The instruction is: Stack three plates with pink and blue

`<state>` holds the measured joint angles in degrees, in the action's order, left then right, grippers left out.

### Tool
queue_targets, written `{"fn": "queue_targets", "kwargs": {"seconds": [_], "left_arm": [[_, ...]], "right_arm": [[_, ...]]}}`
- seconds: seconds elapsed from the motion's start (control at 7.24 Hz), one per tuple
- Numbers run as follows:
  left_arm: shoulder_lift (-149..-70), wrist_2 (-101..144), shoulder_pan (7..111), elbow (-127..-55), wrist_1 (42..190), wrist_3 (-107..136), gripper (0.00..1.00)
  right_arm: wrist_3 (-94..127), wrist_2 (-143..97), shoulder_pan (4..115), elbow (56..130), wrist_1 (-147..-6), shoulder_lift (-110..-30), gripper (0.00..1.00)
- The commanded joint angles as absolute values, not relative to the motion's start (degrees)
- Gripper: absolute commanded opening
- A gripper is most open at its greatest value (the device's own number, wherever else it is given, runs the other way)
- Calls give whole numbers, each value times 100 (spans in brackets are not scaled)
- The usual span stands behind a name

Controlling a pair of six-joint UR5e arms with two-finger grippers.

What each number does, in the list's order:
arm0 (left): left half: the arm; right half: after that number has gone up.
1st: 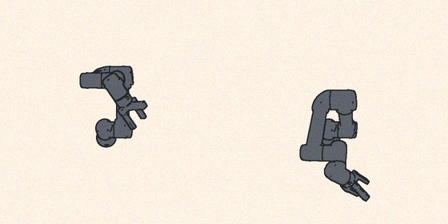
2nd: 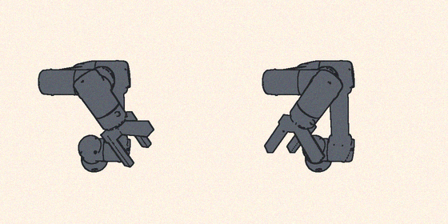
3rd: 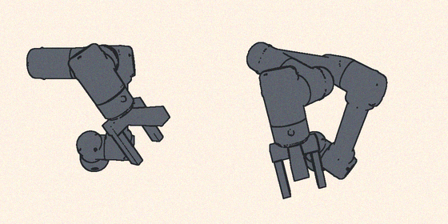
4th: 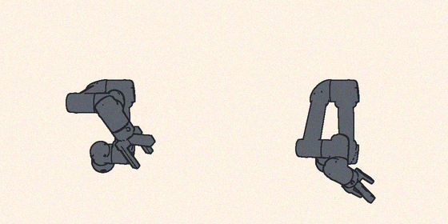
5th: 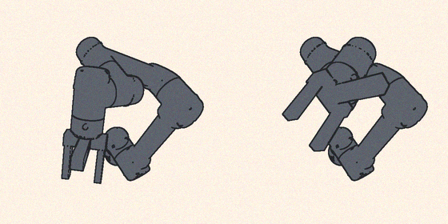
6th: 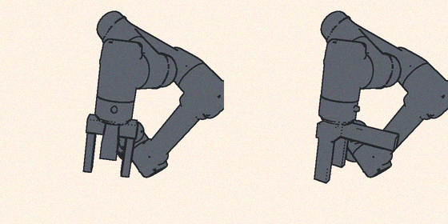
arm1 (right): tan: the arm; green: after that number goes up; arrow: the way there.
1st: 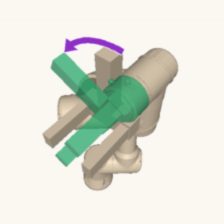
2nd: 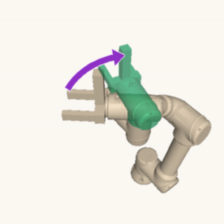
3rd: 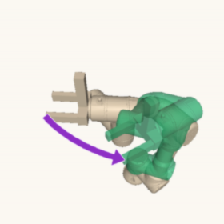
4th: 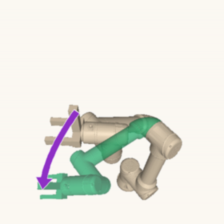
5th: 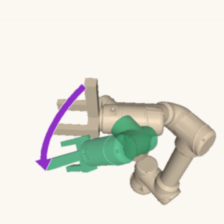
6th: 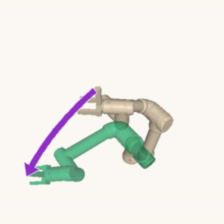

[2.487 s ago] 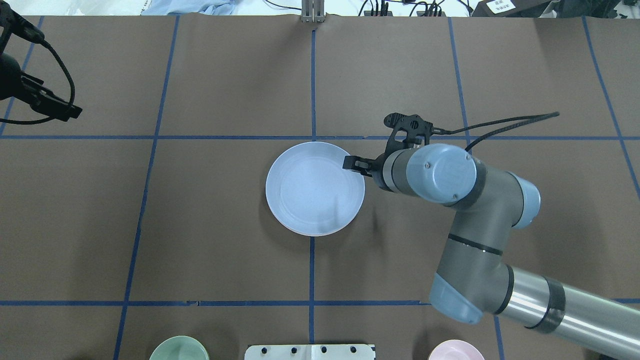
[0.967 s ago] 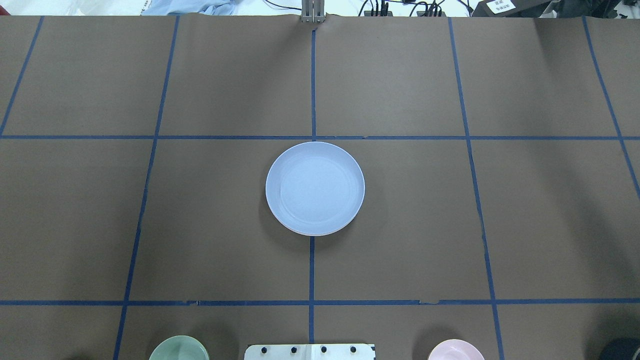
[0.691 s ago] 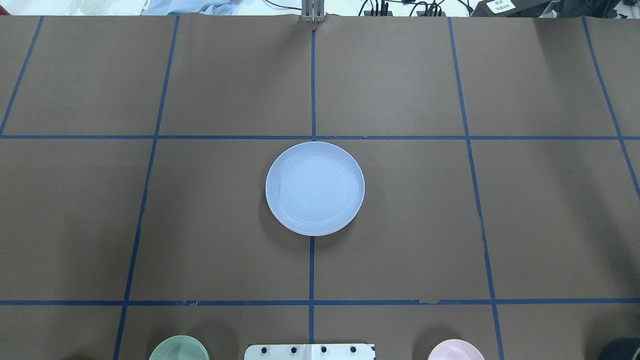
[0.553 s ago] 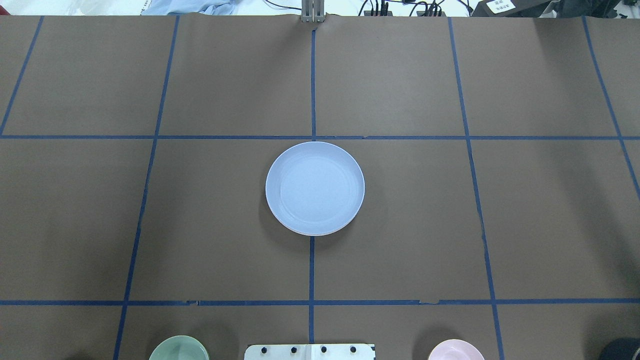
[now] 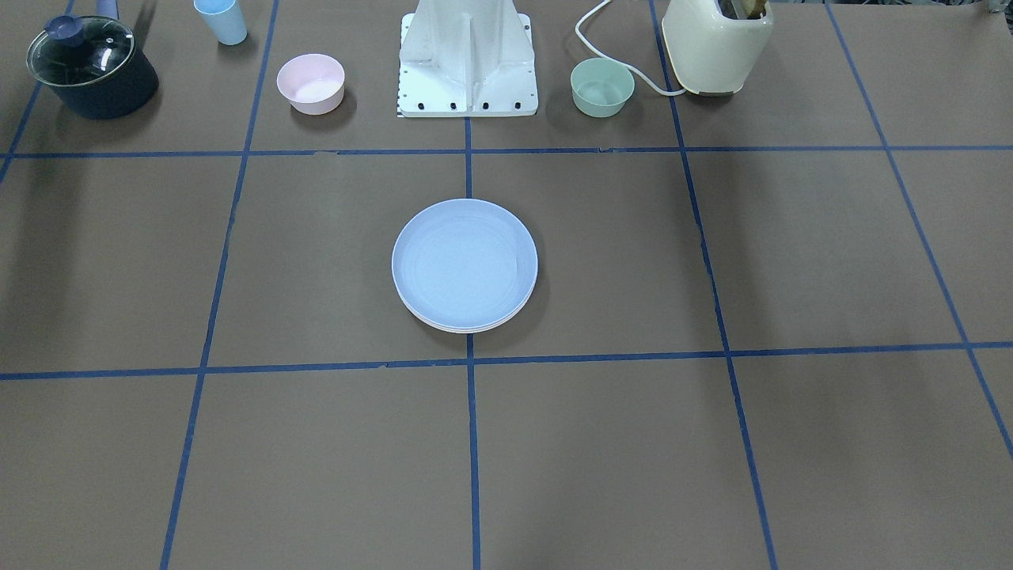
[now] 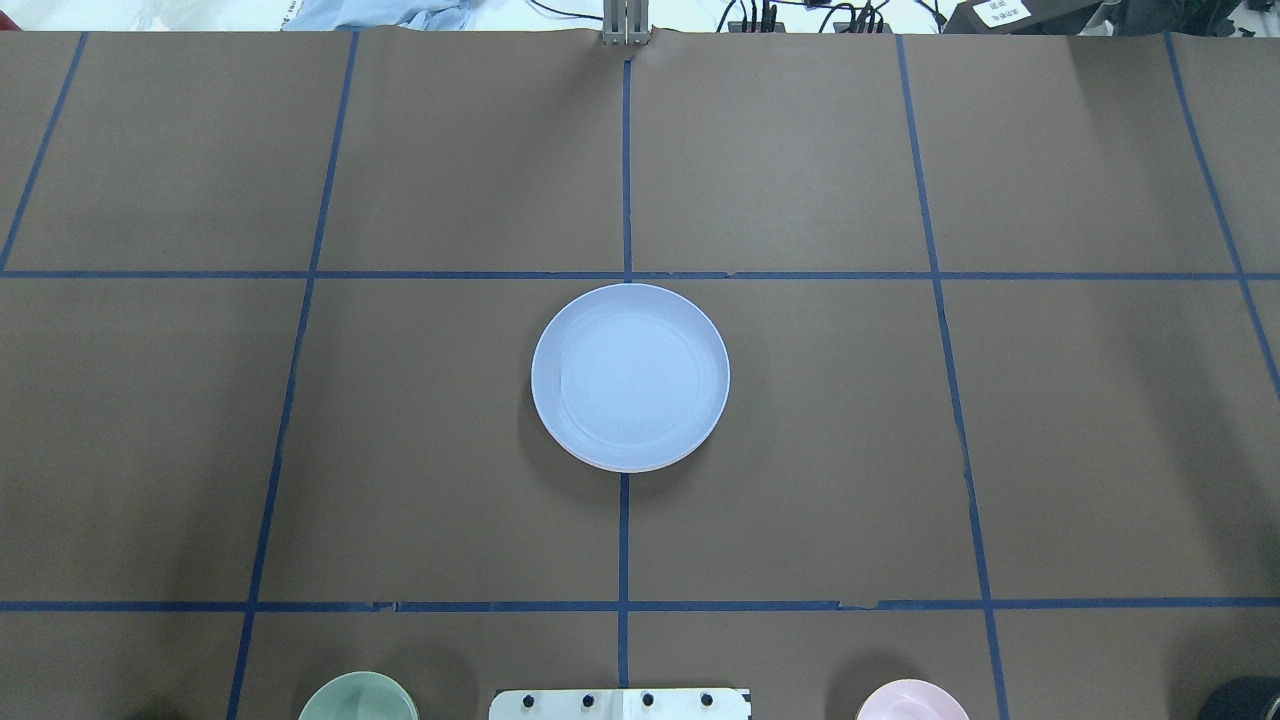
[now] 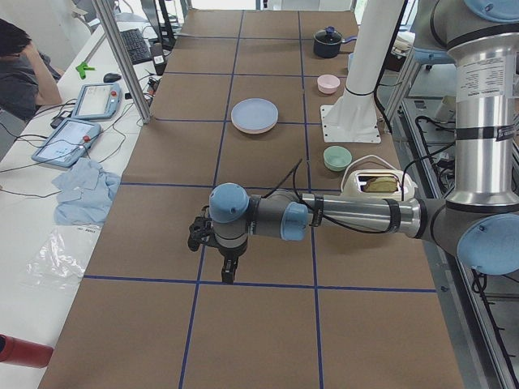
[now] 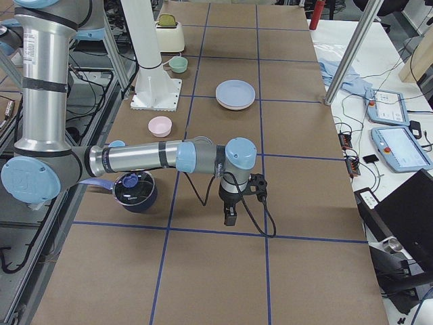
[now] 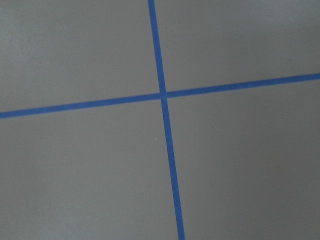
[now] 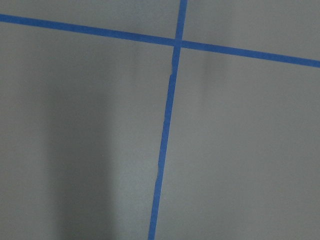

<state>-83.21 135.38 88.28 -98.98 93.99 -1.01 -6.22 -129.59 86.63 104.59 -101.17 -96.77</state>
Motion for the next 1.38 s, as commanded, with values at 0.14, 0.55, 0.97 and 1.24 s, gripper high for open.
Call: {"fn": "queue_targets", "kwargs": {"seconds": [0.14, 0.55, 0.97, 1.24], "left_arm": [[-8227, 13526, 8816, -10160, 9404, -70, 100], [-8218, 13491, 8798, -10125, 9404, -70, 100], [-8209, 13482, 8807, -10090, 9396, -44, 100], [-8157, 13491, 8807, -10090, 9396, -35, 100]], "right_arm": [[-615, -12955, 8666, 10477, -10116, -9721, 100], [-606, -12964, 8666, 10485, -10116, -9721, 100], [-580, -12973, 8666, 10406, -9747, -9808, 100], [-580, -12973, 8666, 10406, -9747, -9835, 100]]}}
